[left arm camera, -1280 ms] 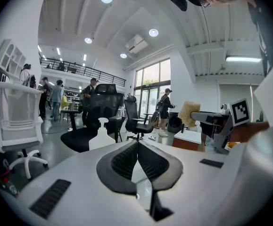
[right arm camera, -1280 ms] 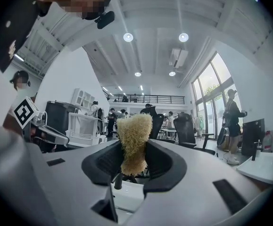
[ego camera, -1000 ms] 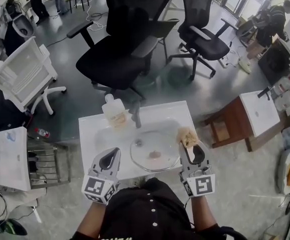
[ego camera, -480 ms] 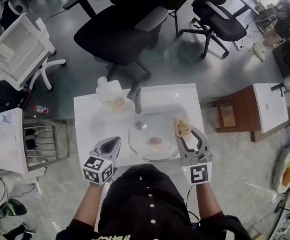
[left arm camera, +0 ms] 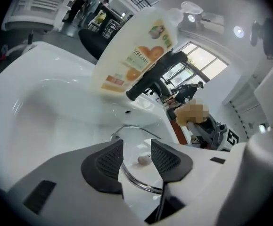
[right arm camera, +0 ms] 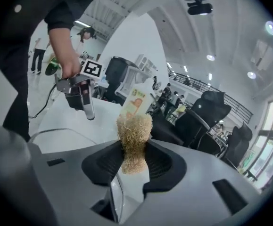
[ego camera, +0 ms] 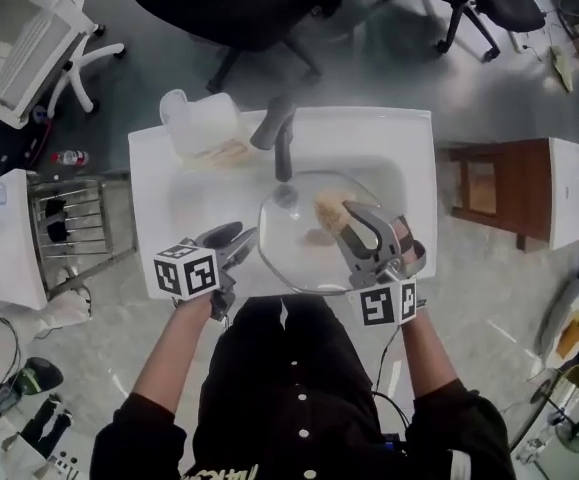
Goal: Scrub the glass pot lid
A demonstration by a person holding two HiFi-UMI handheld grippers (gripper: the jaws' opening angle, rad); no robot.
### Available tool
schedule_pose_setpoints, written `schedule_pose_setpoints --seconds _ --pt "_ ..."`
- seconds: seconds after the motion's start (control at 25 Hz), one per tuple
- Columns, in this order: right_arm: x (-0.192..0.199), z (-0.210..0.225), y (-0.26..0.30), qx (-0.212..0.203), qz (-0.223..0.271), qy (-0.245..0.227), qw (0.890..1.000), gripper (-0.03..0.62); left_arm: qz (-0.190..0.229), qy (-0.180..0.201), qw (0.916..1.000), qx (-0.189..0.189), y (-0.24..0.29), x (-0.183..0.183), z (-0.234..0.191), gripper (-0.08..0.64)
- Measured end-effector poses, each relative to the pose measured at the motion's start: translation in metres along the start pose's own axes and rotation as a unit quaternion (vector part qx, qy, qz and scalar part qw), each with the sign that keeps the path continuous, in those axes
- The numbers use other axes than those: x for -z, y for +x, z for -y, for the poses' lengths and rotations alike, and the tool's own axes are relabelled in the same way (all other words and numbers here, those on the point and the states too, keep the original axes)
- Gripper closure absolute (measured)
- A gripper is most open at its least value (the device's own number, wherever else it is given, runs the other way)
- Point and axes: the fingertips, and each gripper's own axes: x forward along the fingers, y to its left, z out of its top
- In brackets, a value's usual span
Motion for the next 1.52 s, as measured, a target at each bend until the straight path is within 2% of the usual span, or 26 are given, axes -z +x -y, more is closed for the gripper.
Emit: schedule_pose_setpoints --seconds 0.12,0.2,0.28,0.32,0.48,0.6,0.68,0.8,0.84,1.0,1.16,1.36,1.52 --pt "0.013 -0.019 0.028 -0.038 -0.005 -0.058 0.998 0.446 -0.037 -0.015 0.9989 -0.027 0.018 0.006 -0.019 0.356" --pt "0.023 -0.032 0.043 -0.057 -0.01 -0.088 0.994 0.446 -0.062 -0.046 0.9969 -0.016 0.03 0.014 -0.022 0.335" --pt "0.034 -0.044 0.057 -0.073 -0.016 -0.113 0.991 0.446 -0.093 -0.077 0.9927 0.009 0.041 0.024 -0.018 0.262" --pt "0.039 -0.049 0.064 -0.081 -0.019 -0.128 0.988 0.446 -0.108 -0.085 0.9904 0.016 0.046 0.029 -0.018 0.264" --pt "0.058 -0.073 0.086 -0.109 -0.032 -0.207 0.972 0.446 -0.141 -0.105 0.9843 0.012 0.06 0.043 -0.026 0.264" --pt "0.072 -0.087 0.101 -0.125 -0.044 -0.259 0.957 0.446 -0.15 -0.137 0.9785 0.037 0.068 0.049 -0.025 0.265" --pt "0.081 -0.095 0.109 -0.137 -0.052 -0.287 0.947 0.446 -0.158 -0.151 0.9746 0.05 0.071 0.051 -0.025 0.281" --pt "0.092 -0.107 0.119 -0.159 -0.061 -0.303 0.938 0.446 -0.16 -0.166 0.9715 0.055 0.071 0.05 -0.033 0.4" --pt "0.096 -0.11 0.122 -0.163 -0.064 -0.309 0.935 0.446 -0.161 -0.165 0.9713 0.058 0.071 0.05 -0.034 0.428" --pt "0.106 -0.115 0.132 -0.172 -0.073 -0.338 0.922 0.446 -0.174 -0.136 0.974 0.053 0.071 0.053 -0.035 0.42" --pt "0.114 -0.121 0.14 -0.18 -0.07 -0.366 0.91 0.446 -0.175 -0.137 0.9731 0.058 0.073 0.053 -0.035 0.422" --pt "0.128 -0.128 0.135 -0.207 -0.065 -0.407 0.888 0.448 -0.183 -0.128 0.9734 0.05 0.073 0.056 -0.036 0.422" --pt "0.143 -0.121 0.128 -0.222 -0.077 -0.414 0.879 0.448 -0.182 -0.123 0.9744 0.047 0.073 0.055 -0.037 0.42"
